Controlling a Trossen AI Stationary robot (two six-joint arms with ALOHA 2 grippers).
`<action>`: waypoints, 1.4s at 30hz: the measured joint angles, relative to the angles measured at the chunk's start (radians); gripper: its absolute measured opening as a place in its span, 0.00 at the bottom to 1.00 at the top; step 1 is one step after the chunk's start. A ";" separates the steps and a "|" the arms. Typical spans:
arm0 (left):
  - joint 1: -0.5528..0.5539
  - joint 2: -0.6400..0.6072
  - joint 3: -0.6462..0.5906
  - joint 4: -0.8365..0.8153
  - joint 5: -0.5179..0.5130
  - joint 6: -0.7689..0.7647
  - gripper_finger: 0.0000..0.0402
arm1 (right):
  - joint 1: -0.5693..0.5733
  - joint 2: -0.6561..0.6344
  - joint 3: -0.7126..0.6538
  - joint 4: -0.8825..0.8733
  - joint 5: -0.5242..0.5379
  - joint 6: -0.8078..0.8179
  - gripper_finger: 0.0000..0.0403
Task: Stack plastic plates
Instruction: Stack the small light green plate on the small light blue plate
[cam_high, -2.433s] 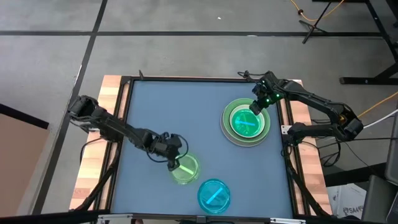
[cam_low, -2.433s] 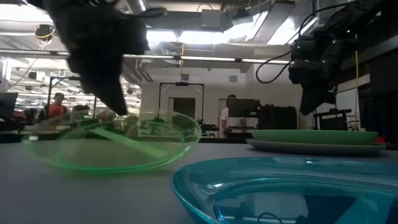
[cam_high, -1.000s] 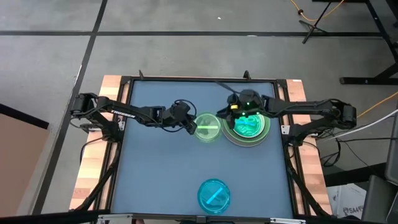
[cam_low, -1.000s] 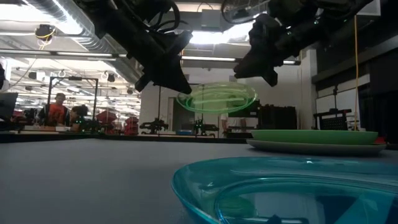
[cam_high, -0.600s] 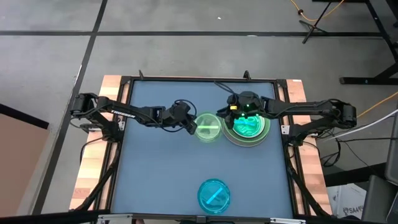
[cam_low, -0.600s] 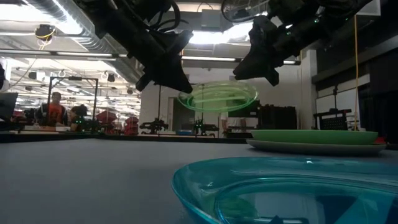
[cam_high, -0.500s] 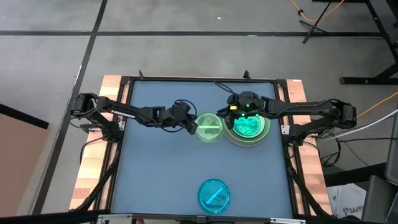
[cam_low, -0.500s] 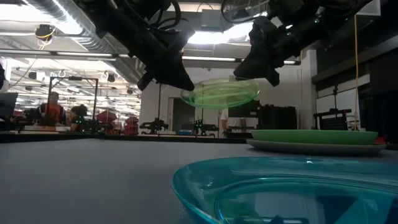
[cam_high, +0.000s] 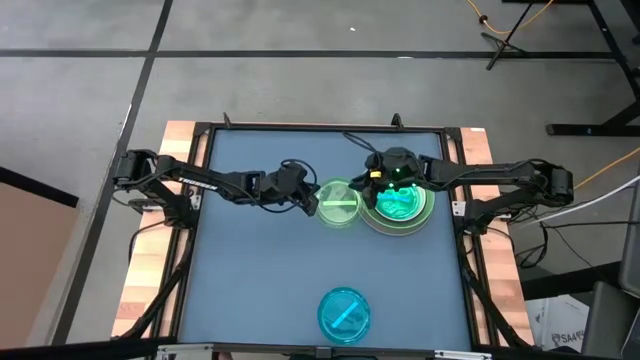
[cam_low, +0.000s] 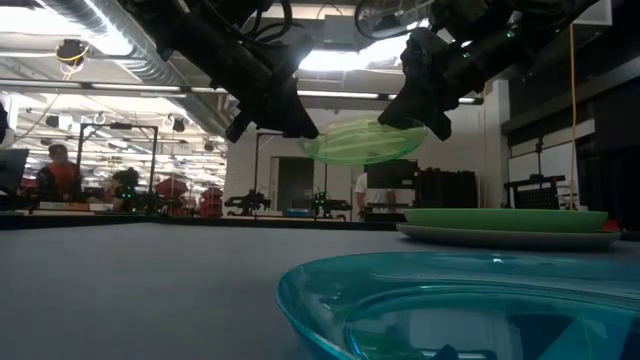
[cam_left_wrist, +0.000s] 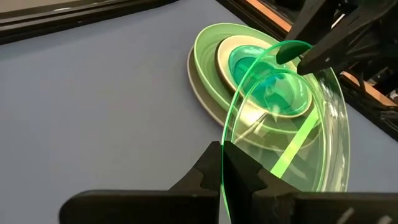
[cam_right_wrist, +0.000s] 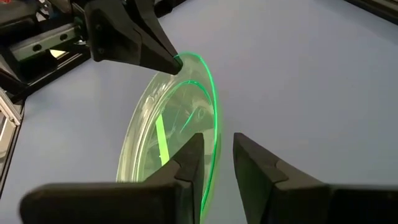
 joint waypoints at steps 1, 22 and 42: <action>0.000 0.000 0.000 0.000 0.000 0.000 0.00 | 0.000 0.000 0.000 0.000 0.000 0.000 0.18; 0.000 0.000 0.000 -0.001 0.010 -0.009 0.04 | -0.001 0.000 0.000 0.002 0.001 -0.007 0.01; -0.002 0.000 0.000 -0.002 0.038 -0.009 0.17 | -0.095 0.000 0.000 0.001 -0.129 -0.014 0.00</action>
